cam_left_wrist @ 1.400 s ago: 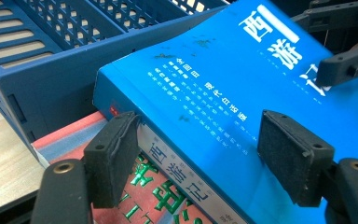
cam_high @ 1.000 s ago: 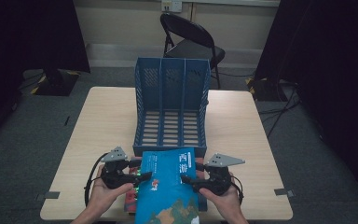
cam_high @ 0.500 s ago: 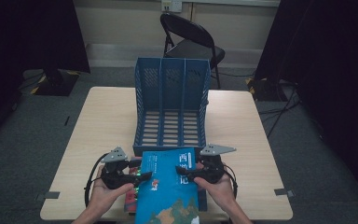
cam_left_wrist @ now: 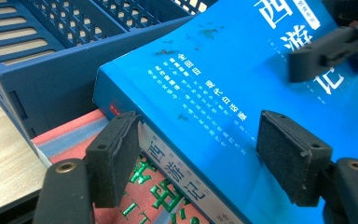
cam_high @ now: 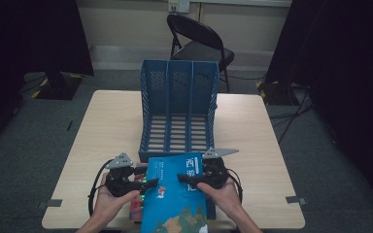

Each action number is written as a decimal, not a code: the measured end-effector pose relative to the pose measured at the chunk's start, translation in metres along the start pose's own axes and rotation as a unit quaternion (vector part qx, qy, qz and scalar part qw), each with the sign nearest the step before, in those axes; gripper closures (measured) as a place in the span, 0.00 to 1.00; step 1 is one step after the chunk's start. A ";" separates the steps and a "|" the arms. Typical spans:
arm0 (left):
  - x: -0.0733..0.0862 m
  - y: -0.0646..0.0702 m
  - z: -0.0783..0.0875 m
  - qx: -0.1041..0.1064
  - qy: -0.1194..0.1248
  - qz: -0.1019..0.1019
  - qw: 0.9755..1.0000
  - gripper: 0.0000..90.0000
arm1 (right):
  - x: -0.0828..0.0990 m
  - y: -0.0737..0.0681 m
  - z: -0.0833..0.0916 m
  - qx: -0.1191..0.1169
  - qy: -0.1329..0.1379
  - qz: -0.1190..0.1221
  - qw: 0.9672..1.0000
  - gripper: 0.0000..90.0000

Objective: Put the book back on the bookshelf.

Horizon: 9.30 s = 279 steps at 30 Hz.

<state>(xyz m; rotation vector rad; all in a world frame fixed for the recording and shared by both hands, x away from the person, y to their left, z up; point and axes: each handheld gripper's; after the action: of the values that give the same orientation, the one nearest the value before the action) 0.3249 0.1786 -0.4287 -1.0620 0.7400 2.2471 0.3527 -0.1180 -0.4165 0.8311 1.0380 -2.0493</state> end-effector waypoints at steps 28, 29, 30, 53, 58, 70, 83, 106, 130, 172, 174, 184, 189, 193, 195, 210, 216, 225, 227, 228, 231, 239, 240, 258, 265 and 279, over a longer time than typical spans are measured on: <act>-0.002 -0.013 -0.005 0.044 -0.013 0.068 0.997 0.22 | -0.010 -0.012 0.004 -0.037 0.011 0.014 0.999 0.85; -0.002 -0.012 -0.004 0.043 -0.010 0.075 0.996 0.24 | -0.011 -0.012 0.004 -0.037 0.010 0.015 0.999 0.85; -0.002 -0.013 -0.003 0.042 -0.010 0.075 0.996 0.26 | -0.011 -0.013 0.004 -0.036 0.013 0.014 0.999 0.85; -0.016 -0.012 -0.006 0.096 -0.014 0.088 0.991 0.28 | -0.020 -0.023 0.016 -0.040 0.038 0.031 0.998 0.89; -0.019 -0.012 -0.005 0.098 -0.012 0.090 0.991 0.30 | -0.023 -0.024 0.017 -0.035 0.040 0.034 0.998 0.89; -0.027 -0.012 0.000 0.120 0.010 0.094 0.988 0.35 | -0.029 -0.033 0.025 -0.030 0.054 0.048 0.997 0.89; -0.032 -0.010 0.011 0.145 0.039 0.089 0.985 0.39 | -0.035 -0.045 0.030 -0.035 0.065 0.064 0.995 0.89; -0.075 -0.002 0.031 0.169 0.103 0.067 0.978 0.59 | -0.063 -0.056 0.043 -0.041 0.117 0.087 0.988 0.89; -0.113 0.018 0.058 0.123 0.157 -0.022 0.980 0.67 | -0.080 -0.063 0.053 -0.038 0.159 0.119 0.979 0.89; -0.082 0.051 0.089 0.071 0.182 -0.097 0.976 0.65 | -0.032 -0.039 0.058 0.008 0.130 0.137 0.982 0.46; -0.081 0.053 0.089 0.069 0.187 -0.096 0.975 0.64 | -0.035 -0.039 0.058 0.007 0.122 0.136 0.983 0.46; -0.077 0.051 0.076 0.068 0.195 -0.095 0.974 0.64 | -0.034 -0.039 0.057 0.013 0.124 0.137 0.983 0.48; -0.078 0.051 0.069 0.065 0.190 -0.091 0.975 0.63 | -0.035 -0.038 0.056 0.013 0.126 0.134 0.983 0.48; -0.076 0.055 0.060 0.057 0.163 -0.102 0.980 0.59 | -0.035 -0.039 0.057 0.016 0.123 0.137 0.983 0.48; -0.076 0.056 0.058 0.039 0.161 -0.112 0.980 0.60 | -0.034 -0.038 0.056 0.015 0.124 0.137 0.983 0.49; -0.072 0.055 0.053 0.018 0.173 -0.094 0.980 0.62 | -0.037 -0.036 0.053 0.022 0.123 0.130 0.984 0.50; -0.075 0.050 0.050 0.026 0.173 -0.093 0.980 0.64 | -0.039 -0.035 0.051 0.028 0.120 0.126 0.984 0.51; -0.082 0.047 0.049 0.019 0.149 -0.089 0.985 0.67 | -0.041 -0.030 0.049 0.032 0.117 0.123 0.985 0.53; -0.082 0.045 0.049 0.026 0.148 -0.087 0.985 0.67 | -0.040 -0.029 0.049 0.028 0.120 0.123 0.985 0.52; -0.082 0.044 0.050 0.028 0.150 -0.085 0.985 0.67 | -0.041 -0.028 0.049 0.027 0.118 0.124 0.985 0.52; -0.082 0.042 0.051 0.036 0.147 -0.072 0.986 0.67 | -0.040 -0.025 0.050 0.013 0.116 0.118 0.986 0.50; -0.083 0.038 0.055 0.037 0.137 -0.064 0.988 0.68 | -0.024 -0.022 0.061 0.030 0.107 0.109 0.988 0.44; -0.083 0.038 0.055 0.037 0.137 -0.064 0.988 0.68 | -0.021 -0.021 0.064 0.033 0.107 0.107 0.988 0.44; -0.082 0.017 0.076 0.009 0.114 -0.029 0.993 0.68 | 0.014 0.004 0.091 0.071 0.106 0.059 0.990 0.41; -0.081 0.004 0.086 0.011 0.121 -0.004 0.993 0.68 | 0.031 0.012 0.100 0.087 0.100 0.039 0.990 0.40; -0.085 -0.012 0.108 -0.017 0.152 0.016 0.988 0.68 | 0.034 0.020 0.100 0.095 0.104 0.031 0.990 0.39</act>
<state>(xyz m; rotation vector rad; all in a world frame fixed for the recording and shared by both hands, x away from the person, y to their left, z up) 0.3239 0.2391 -0.3050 -1.4381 0.8502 2.1558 0.3266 -0.2218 -0.4031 1.1822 0.9217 -2.0637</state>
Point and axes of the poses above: each handheld gripper's, and its own axes: z roughly backward along the jaws, x roughly out of its underside, y roughly to its right, and after that the axes turned 6 degrees about -x, right-handed
